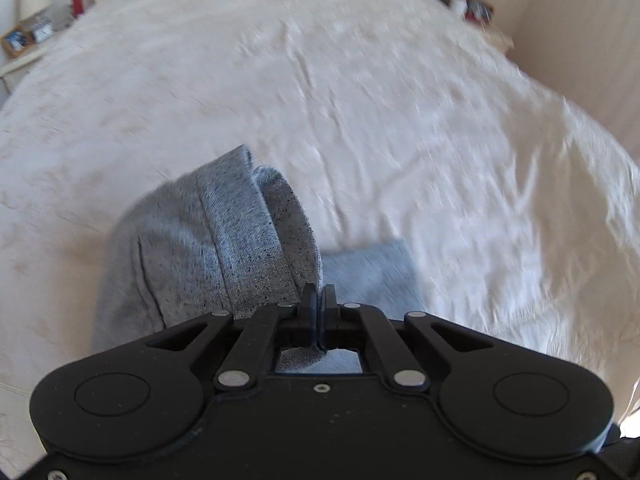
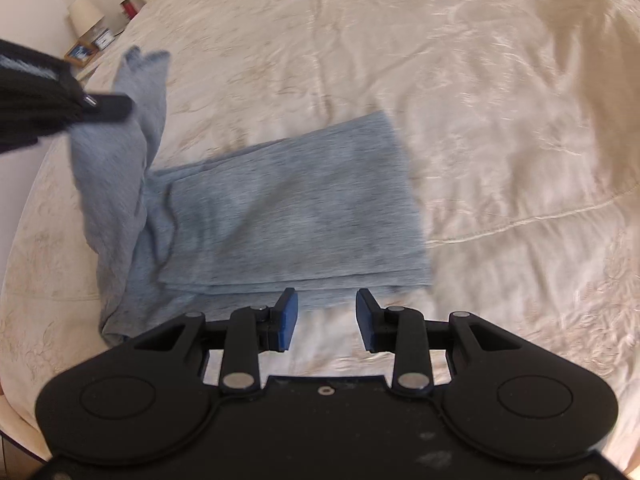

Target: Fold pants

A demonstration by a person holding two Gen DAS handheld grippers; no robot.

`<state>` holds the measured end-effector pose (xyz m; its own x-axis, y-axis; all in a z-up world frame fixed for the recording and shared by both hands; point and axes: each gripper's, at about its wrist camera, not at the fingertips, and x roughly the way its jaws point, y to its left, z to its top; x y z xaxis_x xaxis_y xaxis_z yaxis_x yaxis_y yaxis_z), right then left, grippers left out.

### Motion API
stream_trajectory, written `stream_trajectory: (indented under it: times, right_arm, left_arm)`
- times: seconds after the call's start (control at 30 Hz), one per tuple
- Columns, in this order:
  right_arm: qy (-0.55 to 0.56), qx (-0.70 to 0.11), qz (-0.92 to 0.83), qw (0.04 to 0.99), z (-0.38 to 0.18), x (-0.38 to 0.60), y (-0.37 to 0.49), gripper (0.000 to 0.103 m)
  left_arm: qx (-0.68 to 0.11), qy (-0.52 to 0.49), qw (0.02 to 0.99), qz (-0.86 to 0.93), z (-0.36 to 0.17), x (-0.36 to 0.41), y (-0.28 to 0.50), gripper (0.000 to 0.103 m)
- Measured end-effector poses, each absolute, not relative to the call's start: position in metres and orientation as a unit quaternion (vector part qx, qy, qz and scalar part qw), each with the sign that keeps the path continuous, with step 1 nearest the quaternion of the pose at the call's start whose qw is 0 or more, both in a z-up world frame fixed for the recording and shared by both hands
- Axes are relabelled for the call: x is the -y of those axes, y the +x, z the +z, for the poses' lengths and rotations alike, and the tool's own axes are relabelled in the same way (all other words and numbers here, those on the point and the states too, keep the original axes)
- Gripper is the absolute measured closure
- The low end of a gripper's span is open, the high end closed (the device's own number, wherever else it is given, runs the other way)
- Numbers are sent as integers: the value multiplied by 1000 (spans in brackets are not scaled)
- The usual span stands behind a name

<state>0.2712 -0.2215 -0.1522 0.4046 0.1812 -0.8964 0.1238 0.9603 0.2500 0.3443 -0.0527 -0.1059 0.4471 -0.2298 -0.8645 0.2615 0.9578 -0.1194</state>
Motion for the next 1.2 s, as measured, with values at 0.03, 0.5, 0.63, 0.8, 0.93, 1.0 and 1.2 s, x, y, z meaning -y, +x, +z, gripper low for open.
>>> stream_trajectory:
  times: [0.03, 0.5, 0.63, 0.8, 0.93, 1.0, 1.2]
  right_arm:
    - [142, -546, 12, 825, -154, 229, 271, 68]
    - [169, -536, 37, 826, -166, 247, 300, 67]
    - [175, -530, 58, 828, -168, 226, 319, 67]
    - [167, -538, 67, 824, -176, 205, 343, 67]
    - [158, -545, 65, 821, -183, 195, 363, 67]
    - [151, -551, 71, 818, -190, 195, 374, 66]
    - [145, -563, 103, 807, -213, 197, 404, 66]
  left_arm:
    - [-518, 16, 842, -149, -117, 62, 345, 101]
    - [-507, 77, 855, -79, -126, 21, 348, 85]
    - [-521, 75, 850, -16, -145, -29, 371, 85]
    - [-580, 81, 810, 1, -196, -62, 396, 85]
    - [-612, 95, 785, -9, -233, -73, 397, 85]
    - [-610, 87, 787, -20, -235, -78, 395, 85]
    - [-614, 57, 787, -36, -234, -90, 394, 85]
